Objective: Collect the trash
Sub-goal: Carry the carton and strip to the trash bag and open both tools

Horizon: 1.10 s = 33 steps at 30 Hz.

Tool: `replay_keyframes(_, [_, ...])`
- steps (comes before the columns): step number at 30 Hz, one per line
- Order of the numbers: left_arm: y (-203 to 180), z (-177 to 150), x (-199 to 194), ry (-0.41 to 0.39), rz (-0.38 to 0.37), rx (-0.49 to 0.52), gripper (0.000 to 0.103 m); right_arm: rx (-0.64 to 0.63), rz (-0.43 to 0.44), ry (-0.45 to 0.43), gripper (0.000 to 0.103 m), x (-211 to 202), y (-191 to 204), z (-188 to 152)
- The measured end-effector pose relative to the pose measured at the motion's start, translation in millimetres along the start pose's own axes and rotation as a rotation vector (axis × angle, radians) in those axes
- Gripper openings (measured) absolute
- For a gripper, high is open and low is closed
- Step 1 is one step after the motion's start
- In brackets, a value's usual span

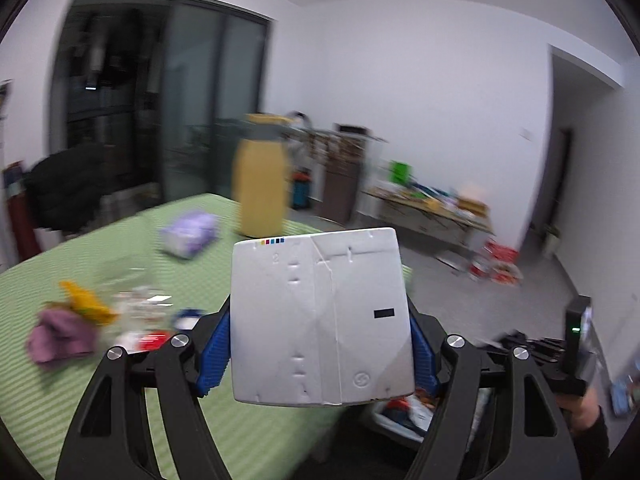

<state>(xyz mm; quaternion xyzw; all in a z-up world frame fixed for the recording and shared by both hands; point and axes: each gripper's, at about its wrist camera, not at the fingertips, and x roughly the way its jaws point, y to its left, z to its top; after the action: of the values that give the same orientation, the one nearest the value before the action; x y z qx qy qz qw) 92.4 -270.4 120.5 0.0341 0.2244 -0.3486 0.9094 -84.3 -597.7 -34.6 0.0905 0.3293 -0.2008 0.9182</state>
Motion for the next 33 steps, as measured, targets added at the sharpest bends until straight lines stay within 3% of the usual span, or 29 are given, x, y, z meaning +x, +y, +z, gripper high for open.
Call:
replay_keyframes(7, [-77.2, -19.5, 71.3, 0.146, -0.174, 0.118, 0.070, 0.069, -0.035, 0.212, 0.001, 52.4, -33.0, -59.5])
replay_keyframes(14, [-128.2, -57.6, 145.3, 0.310, -0.228, 0.201, 0.071, 0.120, -0.032, 0.360, 0.002, 121.1, -41.0, -88.1])
replay_keyframes(16, [-141.5, -71.8, 166.0, 0.350, -0.210, 0.241, 0.071, 0.129, -0.029, 0.364, 0.014, 127.2, -40.9, -89.9])
replay_keyframes(17, [-147.5, -77.2, 176.0, 0.365, -0.199, 0.256, 0.071, 0.135, -0.029, 0.355, 0.023, 126.2, -41.5, -89.5])
replay_keyframes(18, [-151.3, -82.9, 186.3, 0.387, -0.190, 0.269, 0.071, 0.141, -0.032, 0.336, 0.043, 123.1, -43.7, -89.3])
replay_keyframes(19, [-154.4, -88.0, 197.0, 0.412, -0.185, 0.268, 0.071, 0.149, -0.037, 0.315, 0.054, 119.4, -47.2, -87.8])
replay_keyframes(28, [-211.8, -128.0, 252.2, 0.553, -0.327, 0.228, 0.071, 0.380, -0.111, 0.081, 0.054, 48.7, -111.1, -74.1])
replay_keyframes(31, [-237.1, -144.4, 254.6, 0.532, -0.360, 0.255, 0.071, 0.412, -0.126, 0.025, 0.054, 29.9, -123.0, -71.8])
replay_keyframes(33, [-258.1, -159.6, 259.5, 0.479, -0.349, 0.323, 0.071, 0.419, -0.129, 0.013, 0.054, 26.0, -126.9, -71.4])
